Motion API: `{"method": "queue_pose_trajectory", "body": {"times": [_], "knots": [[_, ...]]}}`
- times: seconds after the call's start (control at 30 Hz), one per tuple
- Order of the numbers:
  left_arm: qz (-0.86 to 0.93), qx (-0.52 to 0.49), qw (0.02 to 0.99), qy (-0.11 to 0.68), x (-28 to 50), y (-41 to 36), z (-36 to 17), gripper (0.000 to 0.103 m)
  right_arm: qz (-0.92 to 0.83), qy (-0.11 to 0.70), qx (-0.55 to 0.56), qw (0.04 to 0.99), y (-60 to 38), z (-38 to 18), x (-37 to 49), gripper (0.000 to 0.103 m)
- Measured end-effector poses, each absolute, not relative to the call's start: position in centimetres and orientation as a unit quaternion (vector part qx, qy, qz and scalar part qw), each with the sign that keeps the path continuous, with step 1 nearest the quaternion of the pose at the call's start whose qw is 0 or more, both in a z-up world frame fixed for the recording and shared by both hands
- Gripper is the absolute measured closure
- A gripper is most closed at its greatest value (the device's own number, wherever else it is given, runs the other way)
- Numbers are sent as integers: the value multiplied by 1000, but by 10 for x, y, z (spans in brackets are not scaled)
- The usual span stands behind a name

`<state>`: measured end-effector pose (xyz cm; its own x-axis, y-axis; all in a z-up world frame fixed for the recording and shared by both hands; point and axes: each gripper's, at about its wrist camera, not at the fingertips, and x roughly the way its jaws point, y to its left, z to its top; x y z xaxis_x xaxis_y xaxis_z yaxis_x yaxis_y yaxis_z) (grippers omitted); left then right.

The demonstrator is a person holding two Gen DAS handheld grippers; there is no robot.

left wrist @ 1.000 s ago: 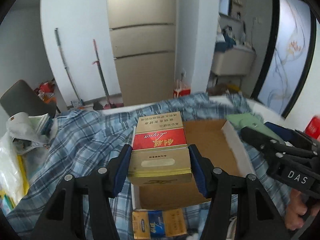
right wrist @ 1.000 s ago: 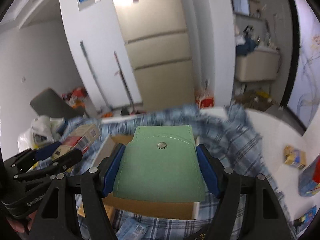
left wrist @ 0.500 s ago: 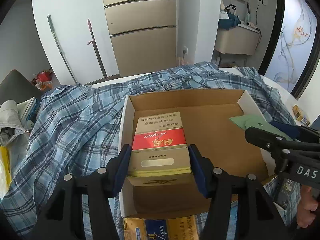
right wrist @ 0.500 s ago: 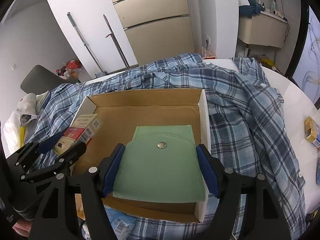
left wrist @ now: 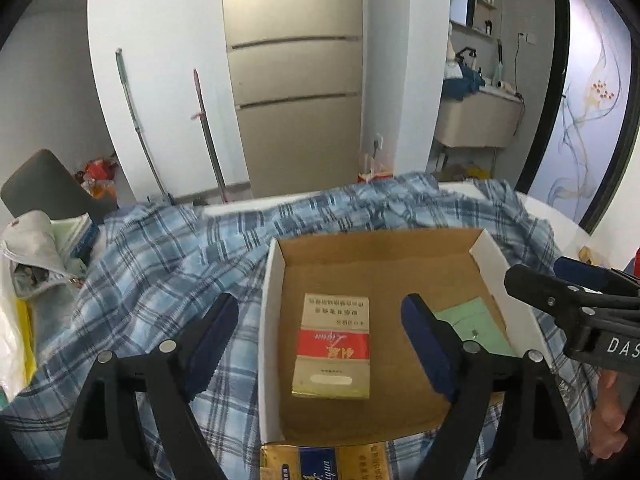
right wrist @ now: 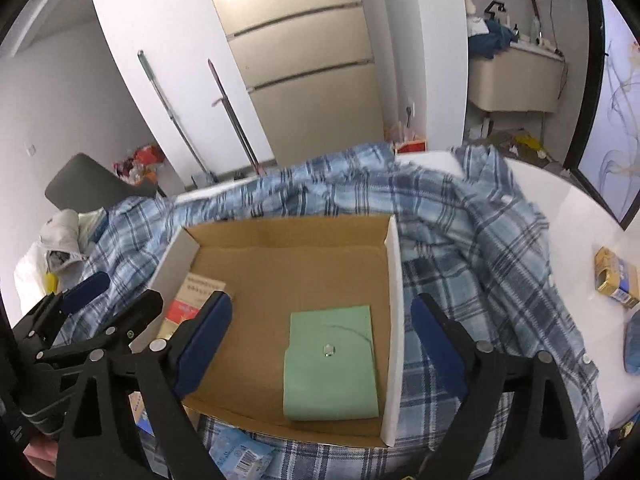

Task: Organize soft objects
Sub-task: 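Carry both items over the white box and release them inside, then raise both open grippers away from the box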

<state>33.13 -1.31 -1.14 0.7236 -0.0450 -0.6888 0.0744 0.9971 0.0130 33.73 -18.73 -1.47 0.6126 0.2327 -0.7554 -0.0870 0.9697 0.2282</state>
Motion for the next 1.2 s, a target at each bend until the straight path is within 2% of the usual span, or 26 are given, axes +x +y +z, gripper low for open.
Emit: {"method": "queue_pose_trajectory", "body": {"times": [0.27, 0.43, 0.6, 0.73, 0.8, 0.83, 0.87, 1.13, 1.2], "knots": [[-39, -14, 962, 271, 282, -12, 66, 18, 92, 378, 71, 919, -193, 35, 316, 12], [-41, 10, 980, 194, 234, -22, 118, 18, 104, 320, 56, 940, -198, 85, 286, 9], [-69, -30, 985, 157, 188, -21, 148, 18, 91, 256, 40, 962, -202, 122, 247, 8], [-66, -12, 991, 117, 148, -29, 161, 16, 89, 209, 37, 973, -208, 142, 215, 8], [-69, -6, 992, 102, 130, -30, 165, 11, 97, 192, 35, 976, -211, 149, 198, 8], [-67, -4, 993, 97, 121, -30, 166, 3, 99, 184, 33, 977, -211, 151, 190, 8], [-62, -1, 994, 94, 110, -29, 166, 0, 99, 174, 31, 979, -212, 153, 181, 8], [-66, -18, 996, 54, 65, -19, 154, 0, 76, 137, 35, 987, -223, 144, 132, 4], [-61, -14, 996, 56, 60, -18, 146, 0, 76, 137, 32, 987, -223, 135, 123, 0]]}}
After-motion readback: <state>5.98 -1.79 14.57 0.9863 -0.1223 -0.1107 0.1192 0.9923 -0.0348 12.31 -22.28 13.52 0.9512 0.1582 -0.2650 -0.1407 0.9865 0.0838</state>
